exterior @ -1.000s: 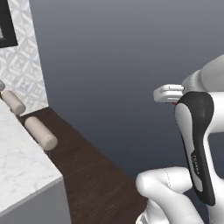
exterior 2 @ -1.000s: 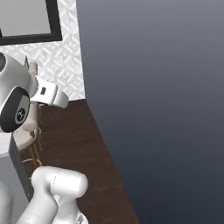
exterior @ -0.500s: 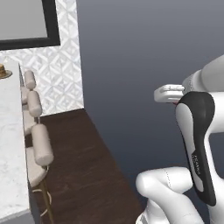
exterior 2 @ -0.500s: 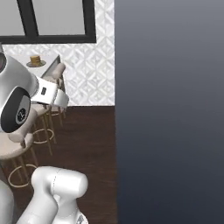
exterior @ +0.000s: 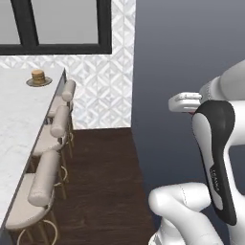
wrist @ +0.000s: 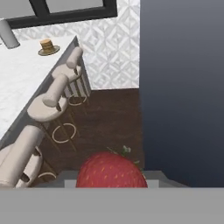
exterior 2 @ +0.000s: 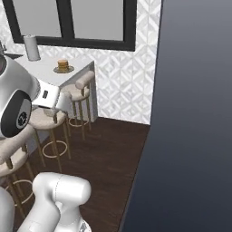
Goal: Take the strawberry from the fridge and place it on top of the pancake, located on the dining counter.
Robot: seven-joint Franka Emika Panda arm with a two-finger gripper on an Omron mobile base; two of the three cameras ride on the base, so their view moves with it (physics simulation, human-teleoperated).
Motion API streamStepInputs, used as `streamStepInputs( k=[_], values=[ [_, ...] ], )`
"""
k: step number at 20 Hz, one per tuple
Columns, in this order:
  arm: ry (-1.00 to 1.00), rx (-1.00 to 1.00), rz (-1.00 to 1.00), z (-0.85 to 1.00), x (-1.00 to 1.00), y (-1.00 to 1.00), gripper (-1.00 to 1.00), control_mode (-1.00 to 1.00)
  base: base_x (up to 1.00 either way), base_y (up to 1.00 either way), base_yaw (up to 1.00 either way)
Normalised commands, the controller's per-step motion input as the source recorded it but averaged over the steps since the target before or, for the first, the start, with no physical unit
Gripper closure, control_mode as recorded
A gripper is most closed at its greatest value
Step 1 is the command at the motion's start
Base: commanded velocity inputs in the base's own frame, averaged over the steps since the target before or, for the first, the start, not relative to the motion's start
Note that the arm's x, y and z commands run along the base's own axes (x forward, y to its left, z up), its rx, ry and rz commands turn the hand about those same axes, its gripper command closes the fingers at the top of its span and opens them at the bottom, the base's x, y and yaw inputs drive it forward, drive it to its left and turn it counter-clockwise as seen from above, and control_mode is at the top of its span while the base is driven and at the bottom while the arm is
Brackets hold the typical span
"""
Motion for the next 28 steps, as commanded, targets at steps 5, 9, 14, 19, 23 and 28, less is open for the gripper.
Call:
streamStepInputs(
  k=[5,9,14,19,23,28],
  values=[
    [0.00,0.00,0.00,0.00,0.00,0.00,1.00,1.00,1.00,-0.59,0.51],
    [0.00,0.00,0.00,0.00,0.00,0.00,1.00,1.00,1.00,-0.63,0.50],
    [0.00,0.00,0.00,0.00,0.00,0.00,1.00,1.00,1.00,-0.63,0.50],
    [0.00,0.00,0.00,0.00,0.00,0.00,1.00,1.00,1.00,-0.66,0.49],
    [0.00,0.00,0.00,0.00,0.00,0.00,1.00,1.00,1.00,-0.67,0.51],
    [0.00,0.00,0.00,0.00,0.00,0.00,1.00,1.00,0.97,-0.66,0.51]
  ],
)
